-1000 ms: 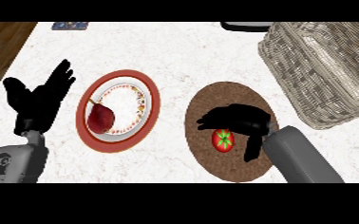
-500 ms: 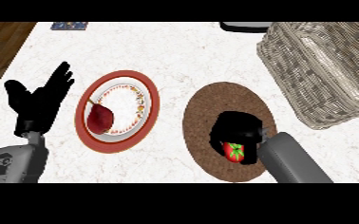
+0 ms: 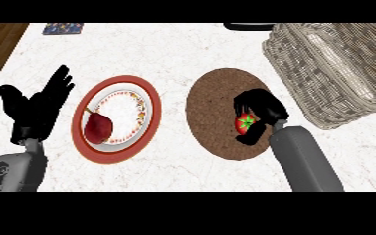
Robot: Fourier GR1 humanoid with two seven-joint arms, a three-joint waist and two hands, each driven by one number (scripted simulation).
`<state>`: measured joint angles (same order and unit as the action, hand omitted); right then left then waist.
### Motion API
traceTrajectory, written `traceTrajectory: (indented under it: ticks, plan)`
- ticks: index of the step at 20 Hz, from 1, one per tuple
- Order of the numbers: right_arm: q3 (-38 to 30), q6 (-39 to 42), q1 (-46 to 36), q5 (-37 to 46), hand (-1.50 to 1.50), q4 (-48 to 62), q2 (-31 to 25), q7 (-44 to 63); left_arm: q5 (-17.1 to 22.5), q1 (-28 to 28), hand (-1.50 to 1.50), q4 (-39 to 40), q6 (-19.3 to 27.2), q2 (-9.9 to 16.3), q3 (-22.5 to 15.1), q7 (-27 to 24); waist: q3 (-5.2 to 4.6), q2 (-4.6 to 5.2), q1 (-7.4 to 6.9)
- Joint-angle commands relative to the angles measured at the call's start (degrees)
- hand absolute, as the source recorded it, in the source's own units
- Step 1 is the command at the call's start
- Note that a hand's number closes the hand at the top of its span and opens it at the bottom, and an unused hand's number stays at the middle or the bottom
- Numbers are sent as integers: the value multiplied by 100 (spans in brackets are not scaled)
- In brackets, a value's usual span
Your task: Pick the tomato from the placemat and place it in the basket
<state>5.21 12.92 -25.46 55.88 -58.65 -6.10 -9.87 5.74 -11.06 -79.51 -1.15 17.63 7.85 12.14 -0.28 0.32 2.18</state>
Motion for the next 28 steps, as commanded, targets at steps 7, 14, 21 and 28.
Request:
traceTrajectory:
  ticks: [7, 14, 21, 28]
  plan:
    - [-1654, -2501, -1256, -643, 150, 55, 602, 3570, 35, -224, 0, -37, -170, -62, -168, -22, 49, 101, -651]
    - [-1390, -4868, -2739, 404, 150, 334, 609, 5133, -130, -541, 0, 2, -197, -228, -513, 90, 3, 126, -944]
    - [-1644, -5460, -4239, 2065, 150, 1610, 607, 7148, -54, -537, 0, 132, -180, -268, -416, 72, -11, 134, -856]
    - [-1931, -5114, -5498, 3054, 150, 2643, 191, 8147, -149, -600, 0, 75, -142, -205, -419, 99, 4, 137, -766]
